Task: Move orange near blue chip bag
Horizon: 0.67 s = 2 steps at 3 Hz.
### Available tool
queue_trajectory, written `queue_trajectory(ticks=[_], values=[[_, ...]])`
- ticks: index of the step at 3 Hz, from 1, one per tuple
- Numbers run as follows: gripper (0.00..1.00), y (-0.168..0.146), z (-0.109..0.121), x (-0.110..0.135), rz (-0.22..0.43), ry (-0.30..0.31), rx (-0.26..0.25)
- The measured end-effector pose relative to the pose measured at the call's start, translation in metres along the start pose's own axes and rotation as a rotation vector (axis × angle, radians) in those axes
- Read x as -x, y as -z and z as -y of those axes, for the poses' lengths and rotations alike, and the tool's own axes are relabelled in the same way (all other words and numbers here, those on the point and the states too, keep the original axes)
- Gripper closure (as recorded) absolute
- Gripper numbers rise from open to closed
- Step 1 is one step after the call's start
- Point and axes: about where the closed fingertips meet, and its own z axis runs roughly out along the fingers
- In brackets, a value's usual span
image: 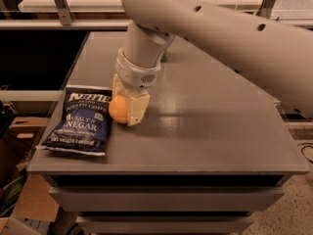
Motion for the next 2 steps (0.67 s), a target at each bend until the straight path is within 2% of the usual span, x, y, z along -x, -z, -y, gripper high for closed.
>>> queue_trajectory(ticks=[1,2], values=[[0.83,-0.0055,0.0031,0.0046,0.002,-0.045,-0.009],[0.59,-0.0072,0.0045,0.0056,-0.003,-0.076,-0.017]])
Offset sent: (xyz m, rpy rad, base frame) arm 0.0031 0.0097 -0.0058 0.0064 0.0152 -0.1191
